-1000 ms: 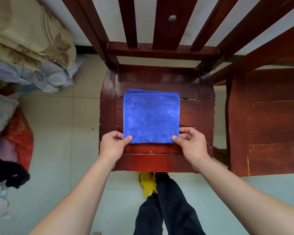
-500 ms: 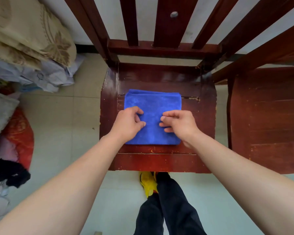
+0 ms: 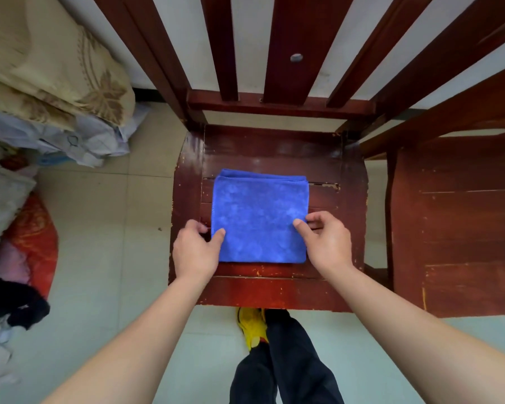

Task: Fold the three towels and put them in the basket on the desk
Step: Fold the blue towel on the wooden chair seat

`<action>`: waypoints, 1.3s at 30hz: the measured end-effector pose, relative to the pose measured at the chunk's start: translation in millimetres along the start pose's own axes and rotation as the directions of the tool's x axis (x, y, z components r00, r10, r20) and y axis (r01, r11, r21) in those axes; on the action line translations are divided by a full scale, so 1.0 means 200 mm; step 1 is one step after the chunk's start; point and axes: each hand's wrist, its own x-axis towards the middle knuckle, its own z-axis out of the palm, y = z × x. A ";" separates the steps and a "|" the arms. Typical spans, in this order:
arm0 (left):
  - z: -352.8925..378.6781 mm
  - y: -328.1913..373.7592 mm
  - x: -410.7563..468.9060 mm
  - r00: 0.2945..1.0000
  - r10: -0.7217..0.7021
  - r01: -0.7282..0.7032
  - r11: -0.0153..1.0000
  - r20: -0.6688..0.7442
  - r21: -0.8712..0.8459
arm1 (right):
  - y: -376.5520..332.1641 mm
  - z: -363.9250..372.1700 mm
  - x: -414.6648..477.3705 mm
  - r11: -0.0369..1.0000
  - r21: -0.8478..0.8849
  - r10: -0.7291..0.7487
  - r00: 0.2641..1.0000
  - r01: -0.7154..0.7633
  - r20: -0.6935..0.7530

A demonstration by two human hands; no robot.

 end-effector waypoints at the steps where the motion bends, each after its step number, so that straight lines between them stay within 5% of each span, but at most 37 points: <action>1: 0.01 0.00 -0.01 0.986 -0.167 0.168 0.982 0.024 -0.082 | -0.02 0.00 -0.02 0.997 -0.048 0.055 0.998 -0.055 -0.003; 4: 0.03 0.04 -0.02 0.895 -0.433 0.445 0.851 0.108 -0.280 | -0.05 0.05 -0.02 0.955 -0.025 0.295 0.955 -0.294 0.022; 7: 0.02 0.10 0.01 0.821 -0.527 0.570 0.732 0.219 -0.374 | -0.07 0.08 0.00 0.842 0.234 0.472 0.874 -0.486 0.117; 10: -0.02 0.14 0.03 0.760 -0.512 0.648 0.635 0.399 -0.420 | -0.10 0.03 0.01 0.691 0.384 0.526 0.791 -0.612 0.313; 16: -0.16 0.21 0.06 0.560 -0.460 0.814 0.462 0.689 -0.353 | -0.12 -0.05 0.01 0.444 0.400 0.569 0.598 -0.801 0.565; 20: -0.21 0.28 0.11 0.553 -0.393 0.825 0.384 0.735 -0.416 | -0.14 -0.07 0.04 0.313 0.439 0.579 0.535 -0.842 0.615; 23: -0.21 0.35 0.14 0.732 -0.364 0.663 0.578 0.576 -0.476 | -0.15 -0.08 0.05 0.296 0.490 0.568 0.564 -0.820 0.600; 25: -0.21 0.37 0.16 0.906 -0.249 0.391 0.804 0.342 -0.448 | -0.15 -0.08 0.04 0.445 0.486 0.562 0.657 -0.753 0.503; 27: -0.22 0.36 0.16 0.970 -0.022 0.131 0.888 0.243 -0.440 | -0.12 -0.08 0.03 0.622 0.485 0.501 0.789 -0.614 0.357; 30: -0.22 0.32 0.14 0.918 0.195 -0.022 0.894 0.345 -0.447 | -0.05 -0.10 0.00 0.862 0.394 0.262 0.946 -0.318 0.191; 32: -0.21 0.29 0.13 0.892 0.254 -0.076 0.899 0.375 -0.430 | 0.01 -0.13 -0.01 0.966 0.255 0.010 0.986 -0.053 0.168; 34: -0.19 0.28 0.10 0.865 0.342 -0.206 0.909 0.367 -0.361 | 0.06 -0.15 -0.01 0.977 0.108 -0.201 0.957 0.182 0.208; 36: -0.19 0.25 0.08 0.818 0.487 -0.482 0.871 0.307 -0.096 | 0.10 -0.16 0.01 0.922 -0.077 -0.350 0.903 0.379 0.248; 39: -0.20 0.17 0.05 0.676 0.693 -0.736 0.621 0.251 0.268 | 0.12 -0.18 0.06 0.825 -0.246 -0.419 0.843 0.508 0.337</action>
